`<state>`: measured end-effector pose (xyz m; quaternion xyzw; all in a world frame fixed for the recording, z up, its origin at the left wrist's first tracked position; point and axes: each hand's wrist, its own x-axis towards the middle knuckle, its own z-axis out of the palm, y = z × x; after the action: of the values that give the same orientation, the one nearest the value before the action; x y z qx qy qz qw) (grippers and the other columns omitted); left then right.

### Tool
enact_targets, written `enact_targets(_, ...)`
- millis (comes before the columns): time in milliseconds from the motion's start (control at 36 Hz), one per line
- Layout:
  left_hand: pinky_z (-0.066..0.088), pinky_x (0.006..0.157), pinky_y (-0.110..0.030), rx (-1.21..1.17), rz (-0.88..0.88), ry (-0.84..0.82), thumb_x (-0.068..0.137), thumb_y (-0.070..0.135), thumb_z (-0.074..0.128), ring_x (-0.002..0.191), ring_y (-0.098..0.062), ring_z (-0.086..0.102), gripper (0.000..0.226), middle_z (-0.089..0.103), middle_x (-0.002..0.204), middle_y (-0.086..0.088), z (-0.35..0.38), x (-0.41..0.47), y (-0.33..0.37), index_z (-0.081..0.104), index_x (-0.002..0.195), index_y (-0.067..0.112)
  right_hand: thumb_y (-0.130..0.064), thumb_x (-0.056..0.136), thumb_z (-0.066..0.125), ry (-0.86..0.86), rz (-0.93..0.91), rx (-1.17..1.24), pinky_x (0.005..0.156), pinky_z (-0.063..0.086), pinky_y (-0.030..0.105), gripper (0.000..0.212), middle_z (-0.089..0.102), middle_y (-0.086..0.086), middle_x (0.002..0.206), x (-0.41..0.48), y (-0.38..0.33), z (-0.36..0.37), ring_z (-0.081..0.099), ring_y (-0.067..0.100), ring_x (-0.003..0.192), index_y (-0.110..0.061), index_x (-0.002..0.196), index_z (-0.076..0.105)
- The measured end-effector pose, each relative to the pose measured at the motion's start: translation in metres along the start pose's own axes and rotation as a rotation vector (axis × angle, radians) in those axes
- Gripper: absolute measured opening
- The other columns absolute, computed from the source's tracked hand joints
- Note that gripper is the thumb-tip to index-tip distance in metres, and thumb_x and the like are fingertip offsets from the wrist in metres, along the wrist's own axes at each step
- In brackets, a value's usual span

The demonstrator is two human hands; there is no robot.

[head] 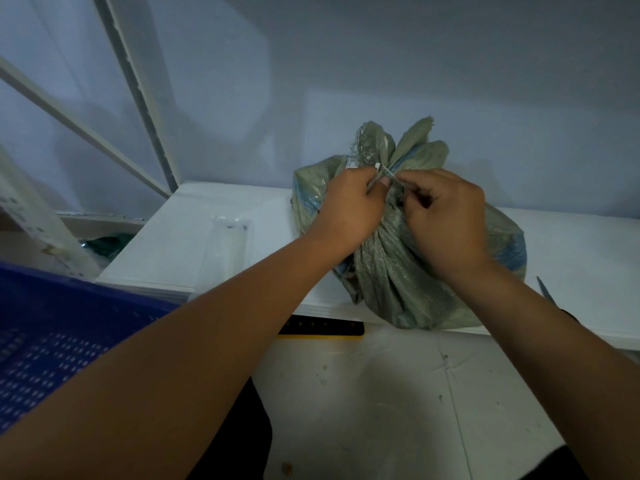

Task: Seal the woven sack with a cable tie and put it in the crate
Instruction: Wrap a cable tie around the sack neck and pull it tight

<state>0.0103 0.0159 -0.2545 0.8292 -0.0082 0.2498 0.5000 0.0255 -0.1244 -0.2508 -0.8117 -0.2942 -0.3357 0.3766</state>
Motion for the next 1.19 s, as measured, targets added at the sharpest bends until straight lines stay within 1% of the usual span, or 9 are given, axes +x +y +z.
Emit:
enact_targets(167, 0.040, 0.056, -0.024, 0.023, 0.022, -0.013, 0.100, 0.016, 0.053, 0.062, -0.016, 0.055, 0.027, 0.066, 0.072, -0.016, -0.0001, -0.0014, 0.0004, 0.067, 0.082, 0.001, 0.006, 0.085, 0.061, -0.001, -0.003, -0.006, 0.081, 0.053, 0.023, 0.034, 0.076, 0.008, 0.098, -0.0004, -0.0001, -0.0002, 0.068, 0.017, 0.085, -0.009, 0.110, 0.077)
enact_targets(306, 0.036, 0.051, -0.017, 0.058, 0.052, -0.021, 0.099, 0.014, 0.053, 0.060, -0.013, 0.053, 0.025, 0.065, 0.070, -0.013, -0.0007, -0.0016, 0.0021, 0.068, 0.083, 0.002, 0.007, 0.084, 0.060, -0.005, -0.002, 0.013, 0.079, 0.058, 0.033, 0.036, 0.076, 0.009, 0.095, -0.0008, -0.0006, -0.0006, 0.069, 0.020, 0.083, -0.010, 0.110, 0.077)
enact_targets(556, 0.034, 0.048, -0.011, 0.088, 0.090, -0.044, 0.099, 0.011, 0.054, 0.050, -0.002, 0.044, 0.024, 0.051, 0.059, 0.007, -0.0001, -0.0015, 0.0032, 0.059, 0.076, 0.016, 0.007, 0.084, 0.061, -0.005, -0.014, 0.003, 0.079, 0.058, 0.034, 0.035, 0.076, 0.009, 0.096, -0.0020, -0.0013, -0.0010, 0.069, 0.020, 0.082, -0.009, 0.110, 0.077)
enact_targets(667, 0.034, 0.049, -0.009, 0.115, 0.109, -0.040, 0.098, 0.009, 0.055, 0.049, 0.000, 0.041, 0.027, 0.045, 0.057, 0.011, 0.0002, -0.0009, 0.0023, 0.055, 0.072, 0.014, 0.007, 0.084, 0.061, -0.012, -0.014, -0.002, 0.078, 0.057, 0.034, 0.035, 0.076, 0.008, 0.095, -0.0022, -0.0016, -0.0006, 0.069, 0.019, 0.082, -0.011, 0.110, 0.077)
enact_targets(778, 0.034, 0.052, -0.006, 0.192, 0.154, -0.067, 0.099, 0.007, 0.052, 0.051, 0.003, 0.042, 0.022, 0.045, 0.060, 0.014, -0.0017, -0.0028, 0.0041, 0.061, 0.078, 0.007, 0.006, 0.086, 0.061, -0.016, -0.010, 0.003, 0.079, 0.057, 0.034, 0.034, 0.076, 0.008, 0.096, -0.0020, -0.0013, -0.0013, 0.069, 0.020, 0.084, -0.010, 0.111, 0.077)
enact_targets(917, 0.034, 0.058, -0.020, 0.350, 0.204, -0.148, 0.100, 0.007, 0.046, 0.066, -0.015, 0.054, 0.023, 0.064, 0.078, -0.013, -0.0023, -0.0032, 0.0038, 0.064, 0.089, -0.001, 0.006, 0.087, 0.060, -0.024, -0.020, 0.003, 0.079, 0.056, 0.031, 0.032, 0.076, 0.011, 0.094, -0.0034, -0.0030, -0.0017, 0.069, 0.021, 0.084, -0.008, 0.110, 0.077)
enact_targets(1028, 0.045, 0.064, -0.032, 0.411, 0.232, -0.213, 0.099, 0.006, 0.046, 0.068, -0.021, 0.056, 0.023, 0.065, 0.079, -0.016, -0.0039, -0.0023, 0.0027, 0.065, 0.090, -0.001, 0.006, 0.088, 0.061, -0.018, -0.011, 0.011, 0.080, 0.054, 0.026, 0.029, 0.077, 0.010, 0.095, -0.0032, -0.0028, -0.0021, 0.070, 0.019, 0.084, -0.007, 0.108, 0.078)
enact_targets(1111, 0.039, 0.061, -0.027, 0.405, 0.245, -0.244, 0.097, 0.003, 0.047, 0.067, -0.022, 0.057, 0.020, 0.065, 0.079, -0.016, -0.0052, -0.0016, 0.0016, 0.066, 0.091, -0.001, 0.005, 0.088, 0.062, -0.017, 0.029, 0.044, 0.085, 0.052, 0.020, 0.030, 0.077, 0.005, 0.101, -0.0041, -0.0033, -0.0026, 0.068, 0.010, 0.089, -0.007, 0.111, 0.076)
enact_targets(1194, 0.036, 0.057, -0.025, 0.379, 0.208, -0.274, 0.097, 0.007, 0.047, 0.060, -0.016, 0.052, 0.022, 0.059, 0.071, -0.008, -0.0073, -0.0007, 0.0024, 0.059, 0.080, 0.006, 0.005, 0.088, 0.064, -0.021, 0.043, 0.050, 0.083, 0.050, 0.010, 0.029, 0.073, -0.004, 0.095, -0.0044, -0.0044, -0.0031, 0.066, 0.005, 0.086, -0.008, 0.111, 0.076)
